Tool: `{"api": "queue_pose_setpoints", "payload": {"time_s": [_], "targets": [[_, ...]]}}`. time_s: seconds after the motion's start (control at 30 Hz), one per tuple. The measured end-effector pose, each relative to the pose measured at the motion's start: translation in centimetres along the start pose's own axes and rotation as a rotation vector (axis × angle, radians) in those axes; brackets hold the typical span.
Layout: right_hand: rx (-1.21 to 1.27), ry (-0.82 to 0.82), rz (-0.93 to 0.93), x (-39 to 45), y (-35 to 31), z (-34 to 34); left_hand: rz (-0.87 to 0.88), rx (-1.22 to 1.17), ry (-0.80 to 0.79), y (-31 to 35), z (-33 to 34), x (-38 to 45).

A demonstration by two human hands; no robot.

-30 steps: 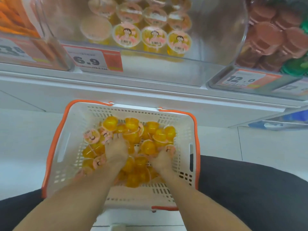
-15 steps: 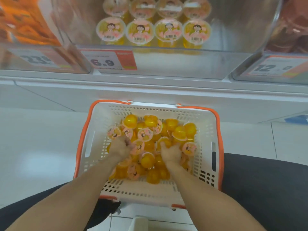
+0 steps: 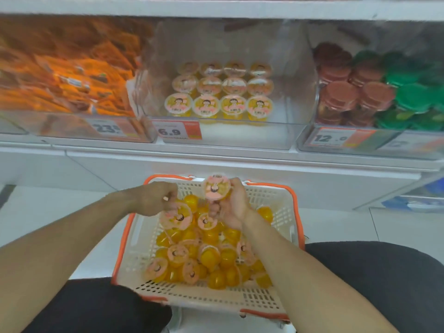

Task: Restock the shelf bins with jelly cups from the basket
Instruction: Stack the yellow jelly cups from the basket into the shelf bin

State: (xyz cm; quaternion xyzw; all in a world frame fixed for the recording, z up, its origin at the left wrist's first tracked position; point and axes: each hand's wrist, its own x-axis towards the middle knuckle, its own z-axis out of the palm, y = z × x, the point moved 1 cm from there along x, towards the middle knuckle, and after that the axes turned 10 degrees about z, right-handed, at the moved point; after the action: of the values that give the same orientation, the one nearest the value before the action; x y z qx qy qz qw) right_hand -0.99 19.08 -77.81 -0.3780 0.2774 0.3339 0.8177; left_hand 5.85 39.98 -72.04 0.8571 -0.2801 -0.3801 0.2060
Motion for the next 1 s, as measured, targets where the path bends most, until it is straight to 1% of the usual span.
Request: {"api": "queue_pose_setpoints", "payload": {"time_s": [0.07,0.17,0.27,0.4,0.43,0.5,0.6,0.7,0.77,0.83,0.93,1.0], "targets": [[-0.101,-0.045,-0.026,-2.0,-2.7,1.5,0.032,-0.254,0.048,1.7,-1.8,-1.4],[-0.351,0.016,-0.056,-5.3,-7.2,2.6,0.13,-0.517,0.147,4.8,-2.9,-2.8],[-0.495,0.058,-0.058,-8.5,-11.0,3.2,0.195,-0.803,0.213,7.7,-2.3,-3.1],[-0.54,0.066,-0.104,-11.6,-13.4,3.4,0.231,-1.202,0.229,10.3,-1.2,-2.3],[-0.532,0.065,-0.114,-11.9,-13.5,3.3,0.216,-1.279,0.235,10.8,-1.0,-2.1],[-0.502,0.049,-0.091,-12.2,-13.4,2.8,0.173,-1.358,0.234,11.9,-1.1,-1.7],[-0.512,0.003,0.001,-12.2,-12.8,2.0,0.154,-1.329,0.263,12.7,-0.8,-1.1],[-0.605,-0.007,0.082,-12.5,-12.6,1.3,0.158,-1.163,0.338,12.7,-0.4,-0.6],[-0.665,0.003,0.15,-12.7,-12.8,1.0,0.212,-1.019,0.41,12.9,-0.4,-0.3],[-0.763,0.017,0.209,-12.8,-12.9,1.0,0.299,-0.883,0.448,13.3,-0.3,-0.1],[-0.883,-0.001,0.263,-13.1,-13.0,1.6,0.39,-0.794,0.418,13.6,0.2,-0.1],[-0.957,-0.031,0.291,-13.4,-12.8,2.1,0.396,-0.757,0.363,13.4,0.7,-0.1]]}}
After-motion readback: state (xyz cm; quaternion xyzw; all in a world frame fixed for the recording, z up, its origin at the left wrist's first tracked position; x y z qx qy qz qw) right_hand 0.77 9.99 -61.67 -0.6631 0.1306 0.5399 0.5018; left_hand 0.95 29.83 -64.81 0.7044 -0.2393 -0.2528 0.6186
